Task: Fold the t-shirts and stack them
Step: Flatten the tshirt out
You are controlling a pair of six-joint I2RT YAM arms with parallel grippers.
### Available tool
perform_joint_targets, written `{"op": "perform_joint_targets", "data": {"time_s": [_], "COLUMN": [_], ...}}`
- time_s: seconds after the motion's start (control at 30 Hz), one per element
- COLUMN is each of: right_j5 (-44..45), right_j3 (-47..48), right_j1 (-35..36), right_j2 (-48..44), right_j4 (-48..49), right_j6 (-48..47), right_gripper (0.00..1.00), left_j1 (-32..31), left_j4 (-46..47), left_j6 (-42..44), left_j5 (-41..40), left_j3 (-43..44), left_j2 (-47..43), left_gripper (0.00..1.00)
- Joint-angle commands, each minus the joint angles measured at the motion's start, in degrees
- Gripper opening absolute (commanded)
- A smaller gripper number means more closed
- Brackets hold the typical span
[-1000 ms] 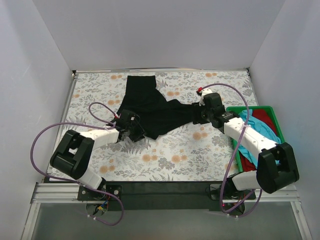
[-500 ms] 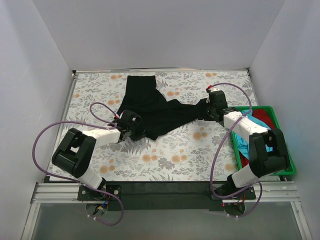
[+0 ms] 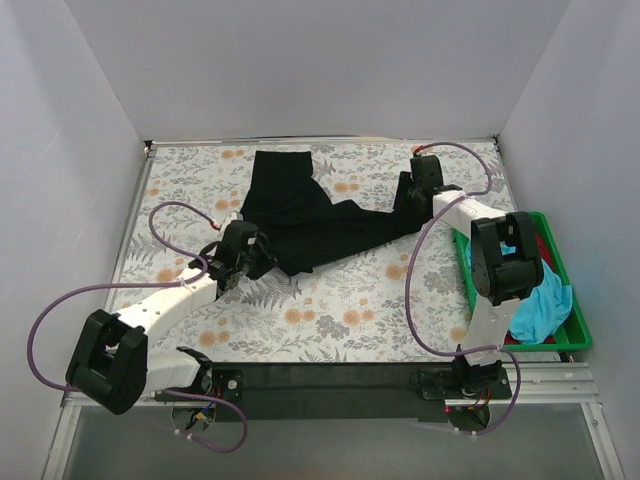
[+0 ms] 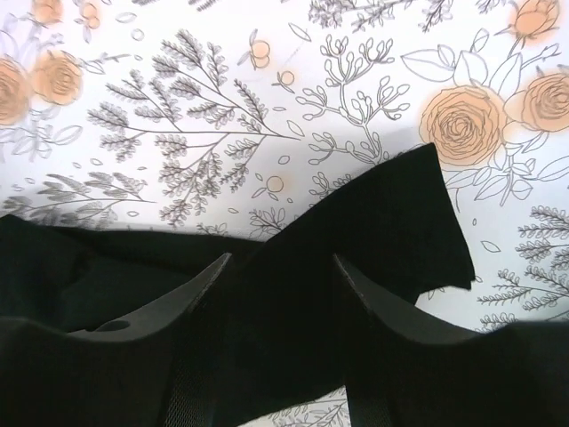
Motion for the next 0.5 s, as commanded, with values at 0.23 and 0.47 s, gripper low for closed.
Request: {"op": "perform_joint_targets", "data": {"time_s": [0.23,0.47], "right_j5": [-0.49,4.95], "right_j3": [0.92,7.14], "right_j1": [-0.11,-0.29], "right_j2": [2.36,-12.48], "right_j4": [1.1,-1.44], "right_j6": [0.6,-6.6], "right_gripper": [0.06,0.01], "left_j1": [-0.18,4.81], "left_j4": [-6.82,-11.24], "left_j6": [3.15,19.4], "left_j5": [-6.61,-23.93], "left_j3": [1.13,22.9], "left_j2": [-4.31,-2.4], "left_gripper": [0.0,0.0]}}
